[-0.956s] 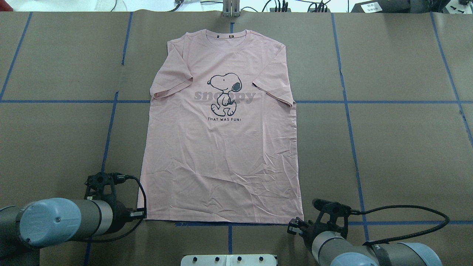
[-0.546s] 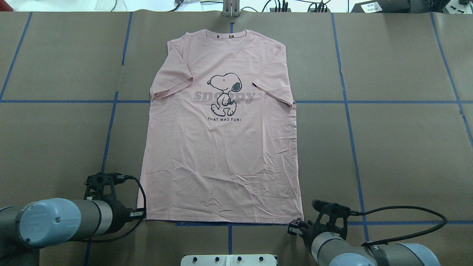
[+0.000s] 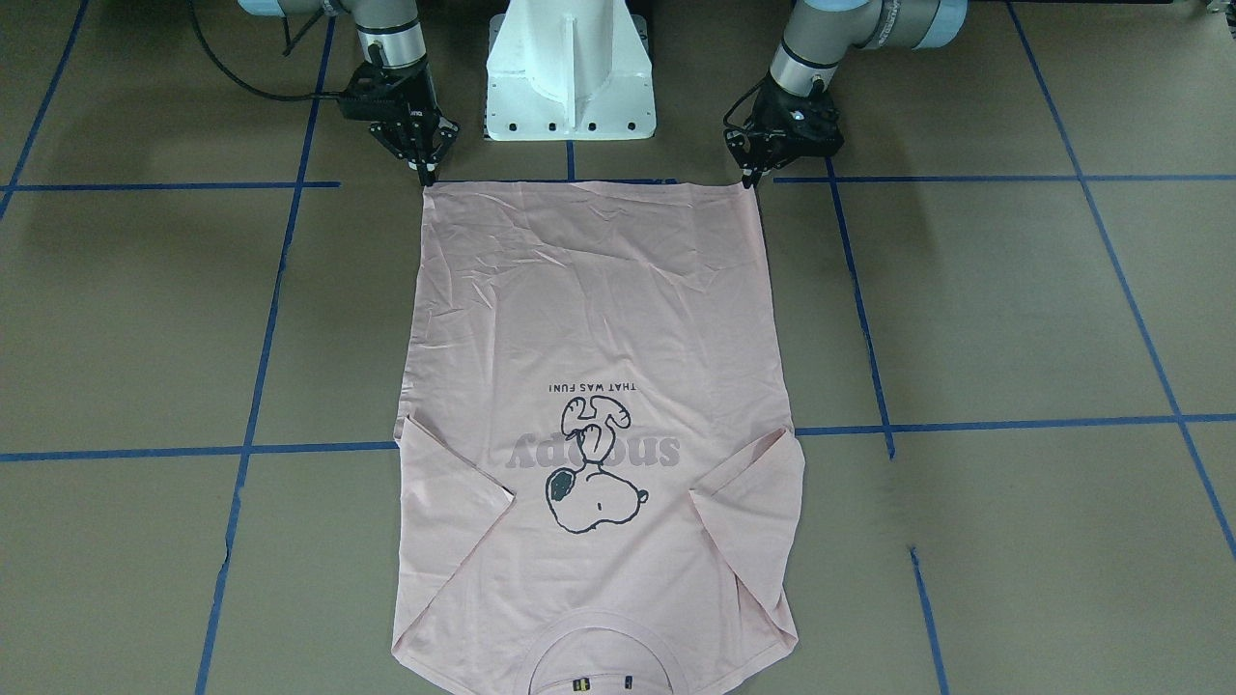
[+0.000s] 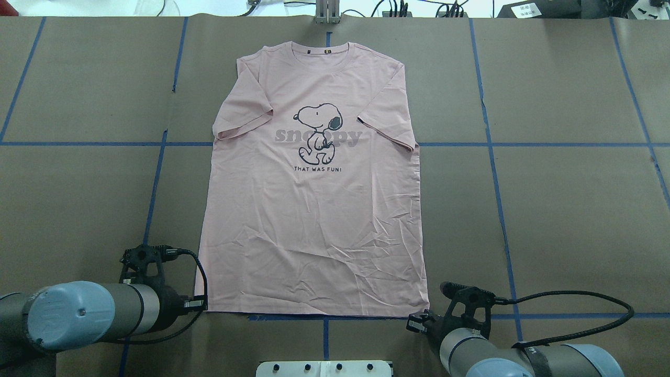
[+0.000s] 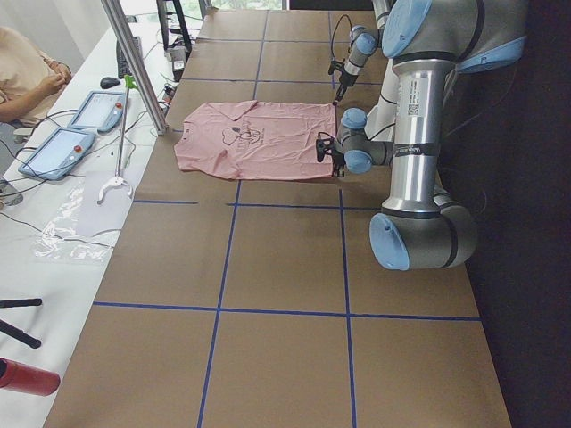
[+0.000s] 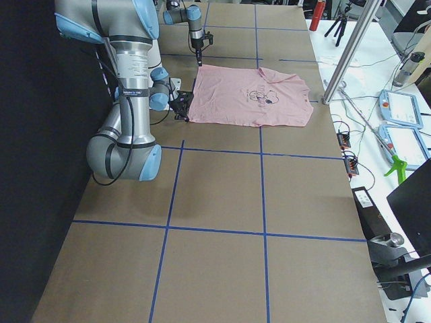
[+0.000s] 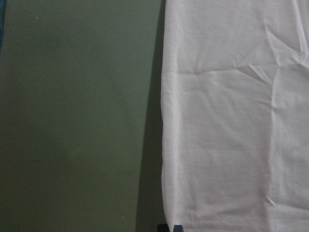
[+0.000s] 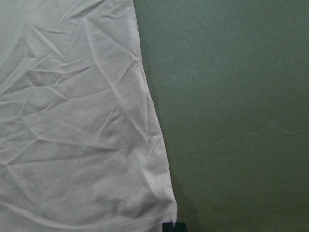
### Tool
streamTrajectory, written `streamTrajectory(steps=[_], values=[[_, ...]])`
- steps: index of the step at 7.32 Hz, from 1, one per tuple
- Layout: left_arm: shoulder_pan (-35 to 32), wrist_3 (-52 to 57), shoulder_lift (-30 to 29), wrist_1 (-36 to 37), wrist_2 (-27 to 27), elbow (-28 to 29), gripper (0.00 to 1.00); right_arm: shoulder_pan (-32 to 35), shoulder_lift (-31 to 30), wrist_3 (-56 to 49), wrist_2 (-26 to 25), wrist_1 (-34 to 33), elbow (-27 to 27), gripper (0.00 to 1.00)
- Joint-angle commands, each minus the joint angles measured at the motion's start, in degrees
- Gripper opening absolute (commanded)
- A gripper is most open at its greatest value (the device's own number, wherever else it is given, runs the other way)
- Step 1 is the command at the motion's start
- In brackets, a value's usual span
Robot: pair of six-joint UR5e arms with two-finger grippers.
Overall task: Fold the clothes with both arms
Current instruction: 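Grasp the hem corners with both grippers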
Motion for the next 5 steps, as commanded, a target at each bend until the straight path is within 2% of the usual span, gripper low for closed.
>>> streamTrajectory(steps=[1,2,3,4,5], values=[[0.03,0.09,-0.27,0.00,-0.10,-0.11,0.00,0.86,-0.14,-0.58,0.38,-0.08,1.17,0.00],[-0.32,0.78,-0.01,0.78,-0.54,-2.98,0.00,1.91,-1.62,-0.76,0.90,-0.26,5.01,0.00],[-0.93,0.79,0.43,2.88,-5.59,-7.62,0.00,2.44,-4.51,-2.59,1.86,-4.44,12.71,0.00],[-1.63,1.05,-0.35,10.64,-7.90,-14.37,0.00,3.84,-5.14,-3.21,6.05,-13.53,22.18,0.00],[-1.73,1.75,-1.49,21.34,-10.10,-23.92,0.00,6.46,-4.71,-4.44,12.88,-23.89,31.76,0.00]])
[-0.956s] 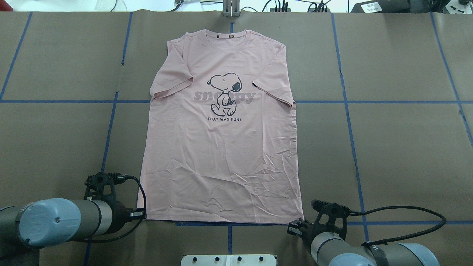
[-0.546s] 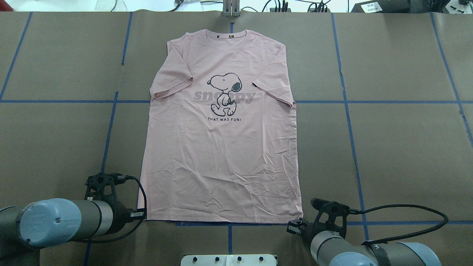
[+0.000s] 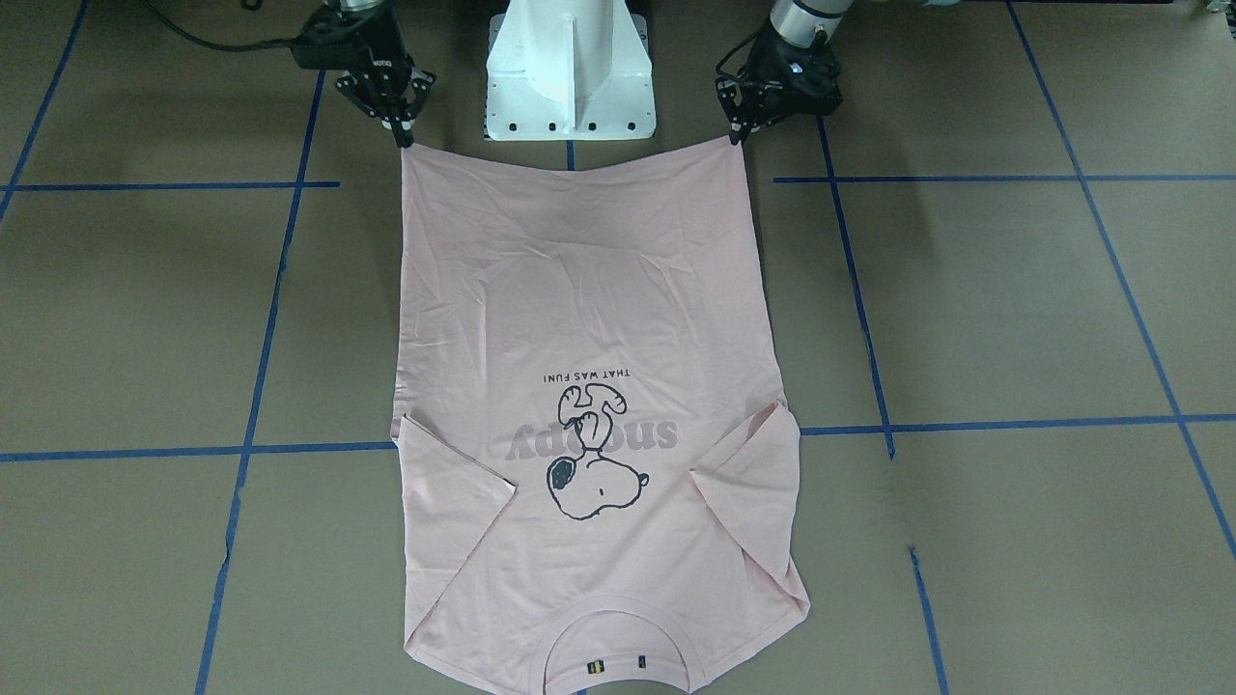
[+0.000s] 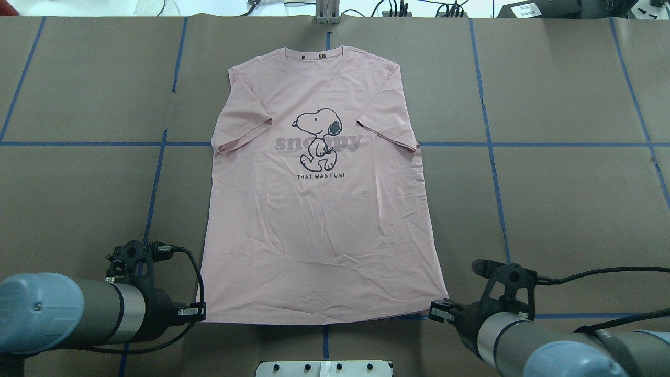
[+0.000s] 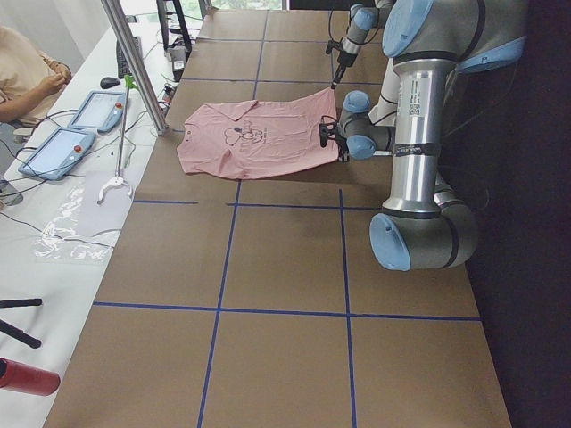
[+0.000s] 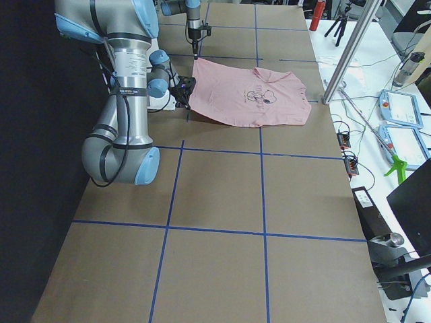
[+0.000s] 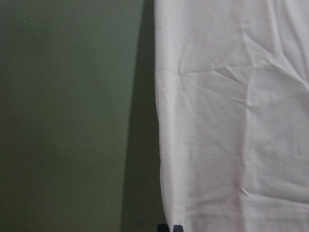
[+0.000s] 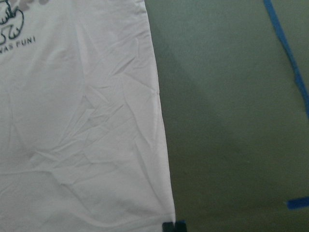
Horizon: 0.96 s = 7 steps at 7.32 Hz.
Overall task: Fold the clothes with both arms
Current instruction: 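Lift the hem with both grippers and fold it toward the collar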
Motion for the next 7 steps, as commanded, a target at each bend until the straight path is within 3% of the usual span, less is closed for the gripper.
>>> streamTrajectory(steps=[1,2,3,4,5,7], values=[[-2.39,0.89,-6.35,21.82,-7.34,-17.18,0.00,5.33,0.93,-2.14,12.21,-18.59,19.68,0.00],[-8.06,0.90,-14.67,30.81,-11.30,-20.56,0.00,8.67,2.07,-3.28,18.36,-19.88,20.81,0.00],[-11.08,0.98,-18.76,34.03,-14.21,-20.77,0.00,10.27,2.17,-7.12,18.59,-19.90,20.73,0.00],[-11.20,3.77,-19.06,34.06,-14.24,-19.12,0.00,11.24,2.34,-9.33,18.68,-19.98,19.51,0.00],[-11.37,8.24,-19.24,34.06,-13.81,-16.06,0.00,13.69,6.09,-13.01,19.12,-20.07,16.11,0.00],[-17.66,17.46,-20.29,33.80,-11.79,-7.37,0.00,22.27,19.50,-19.95,19.47,-19.99,0.17,0.00]])
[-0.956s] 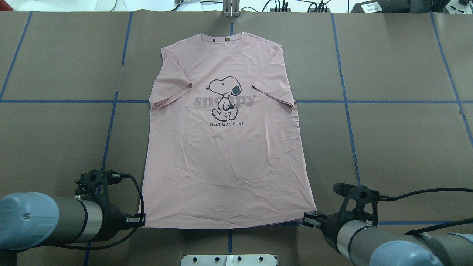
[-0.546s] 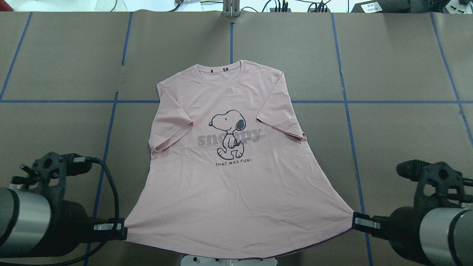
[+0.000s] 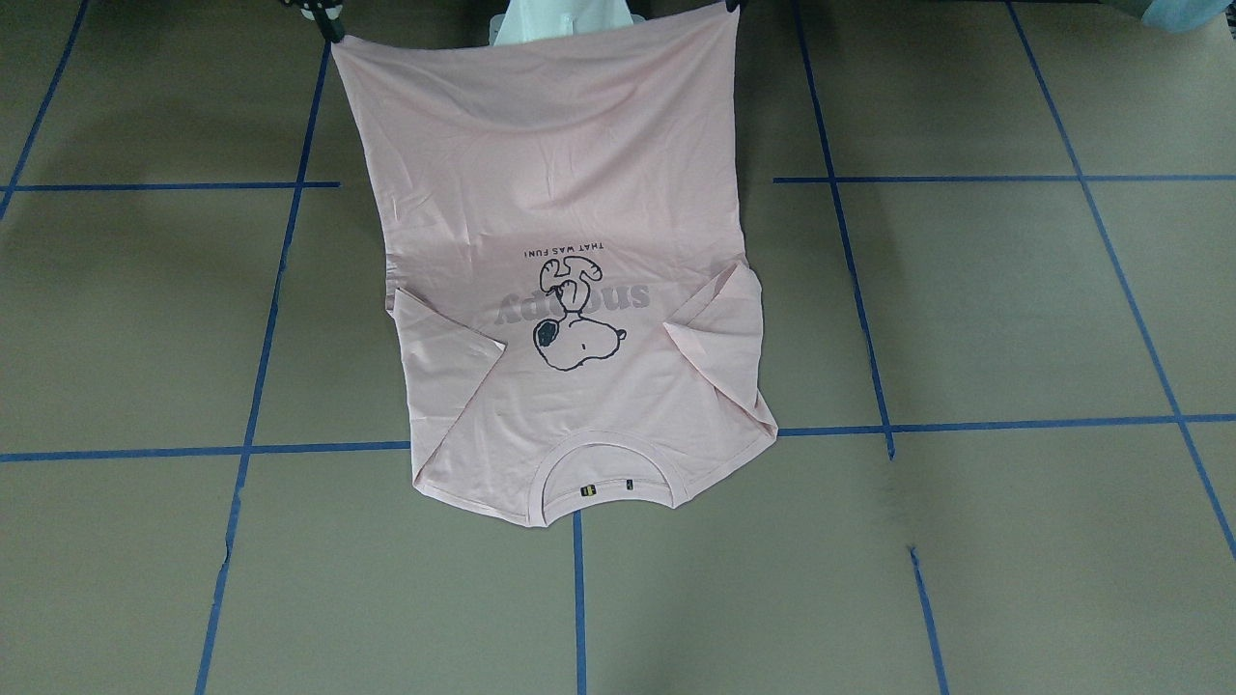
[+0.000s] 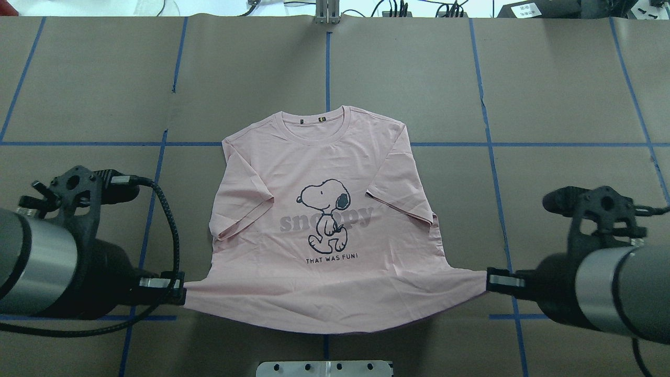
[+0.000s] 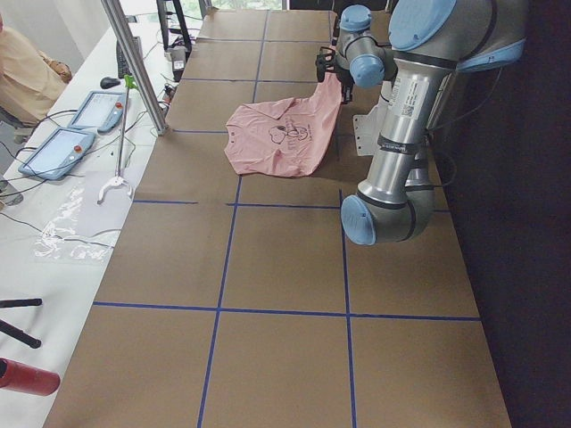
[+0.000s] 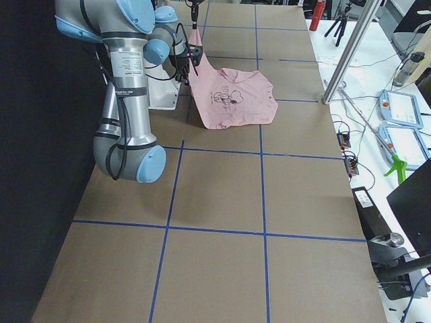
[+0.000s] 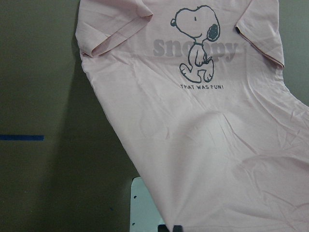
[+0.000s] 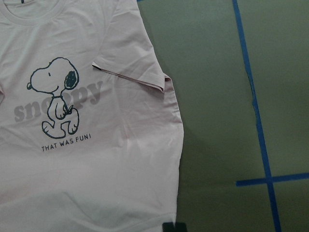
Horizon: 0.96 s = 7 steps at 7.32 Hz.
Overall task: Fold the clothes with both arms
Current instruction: 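Lift the hem with both grippers and fold it toward the collar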
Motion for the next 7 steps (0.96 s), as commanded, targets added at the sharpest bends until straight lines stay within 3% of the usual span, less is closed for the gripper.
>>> streamTrajectory(steps=[1,3,5,7], values=[[-7.99,10.74,-1.09,-0.82,0.98,10.60,0.00,10.28,12.06,-8.63,1.83,0.91,-17.48,0.00],[-14.51,16.84,-3.71,-5.37,1.68,21.32,0.00,17.43,19.45,-14.62,2.73,1.53,-30.85,0.00],[-17.42,17.74,-5.30,-14.57,2.03,32.31,0.00,20.87,20.28,-15.88,2.73,15.53,-43.16,0.00],[-17.61,17.74,-6.88,-21.62,4.58,40.58,0.00,21.85,24.91,-15.88,2.55,22.16,-55.12,0.00]])
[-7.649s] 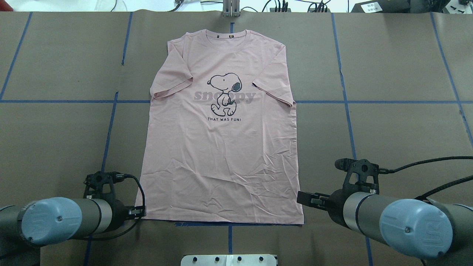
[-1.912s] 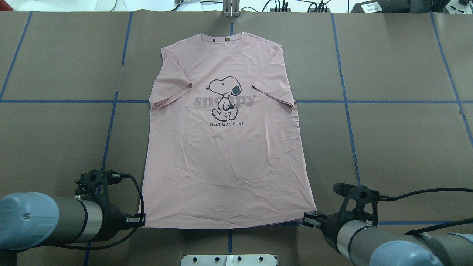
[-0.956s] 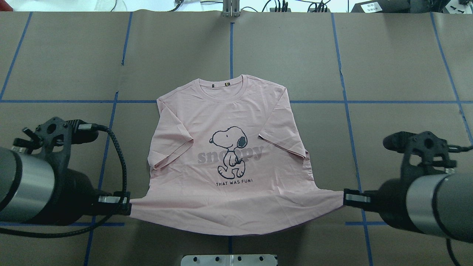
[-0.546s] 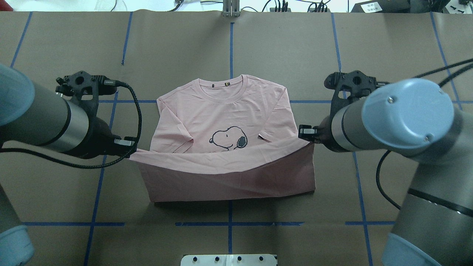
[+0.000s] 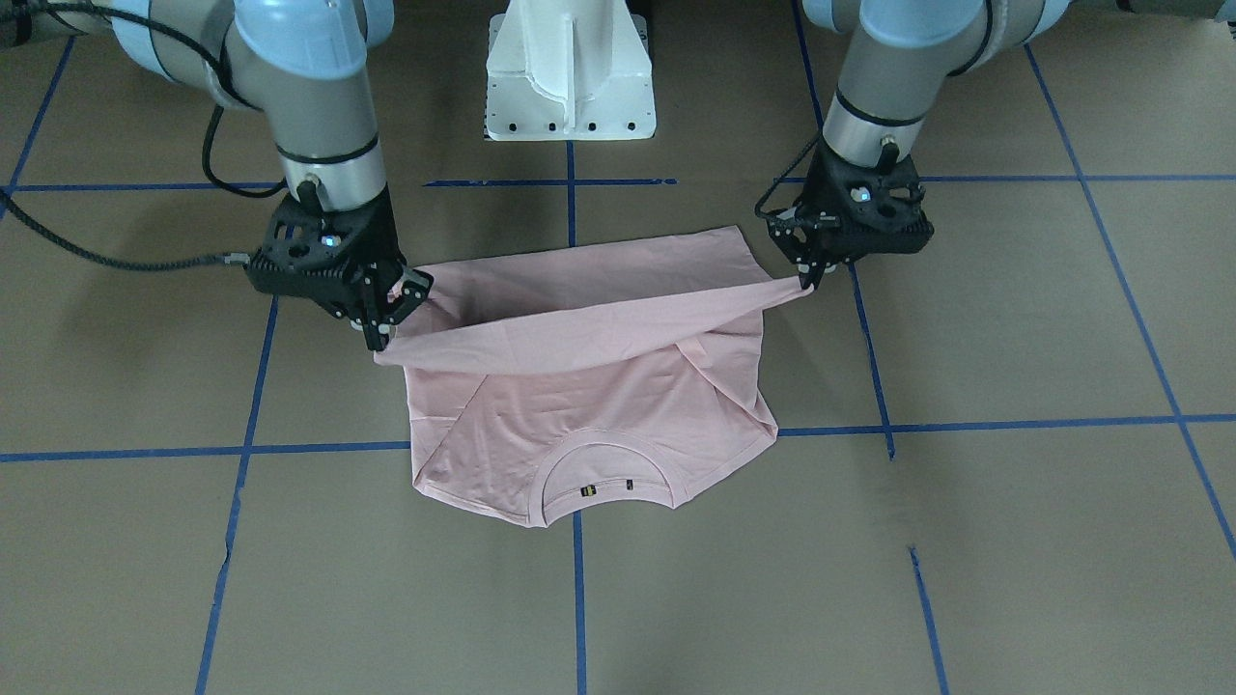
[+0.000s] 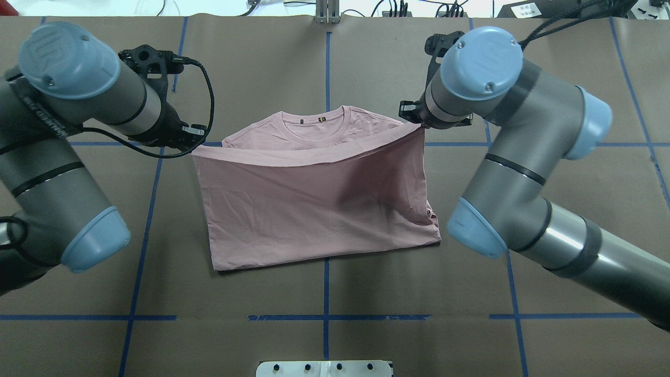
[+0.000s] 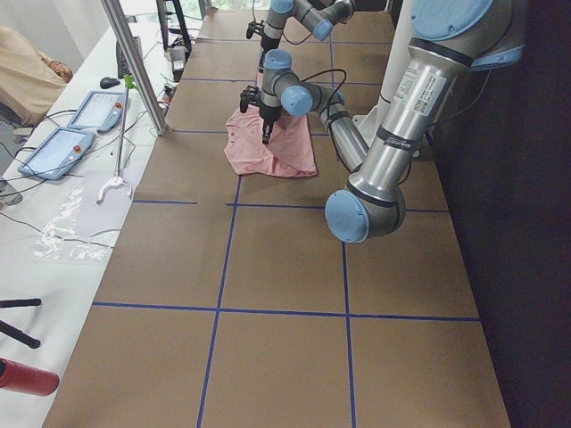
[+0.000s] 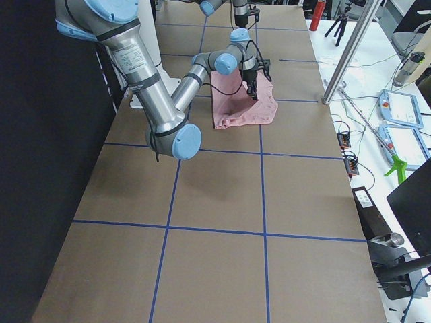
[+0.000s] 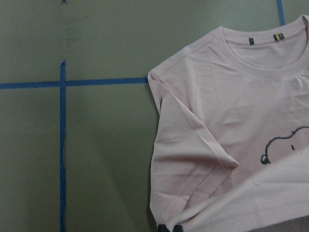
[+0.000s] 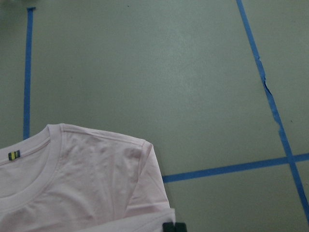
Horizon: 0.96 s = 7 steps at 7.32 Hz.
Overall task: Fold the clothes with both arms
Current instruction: 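Lay the hem at the collar and open both grippers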
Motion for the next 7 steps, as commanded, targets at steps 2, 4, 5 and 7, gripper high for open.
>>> streamTrajectory(steps=[2,4,5,7], values=[[-0.31,0.01,-1.91,-13.94,1.14,13.90,0.00,0.63,5.17,-0.04,-0.57,12.73,-17.21,0.00],[-0.05,-0.08,-2.27,-18.63,1.93,18.41,0.00,0.45,5.18,-0.13,-0.66,16.98,-22.07,0.00],[0.12,-0.08,-2.27,-19.26,1.93,20.16,0.00,0.45,5.09,-0.22,-0.66,17.43,-23.04,0.00],[0.74,-0.08,-2.27,-23.20,1.93,23.94,0.00,0.36,4.83,-0.30,-1.45,17.52,-23.84,0.00]])
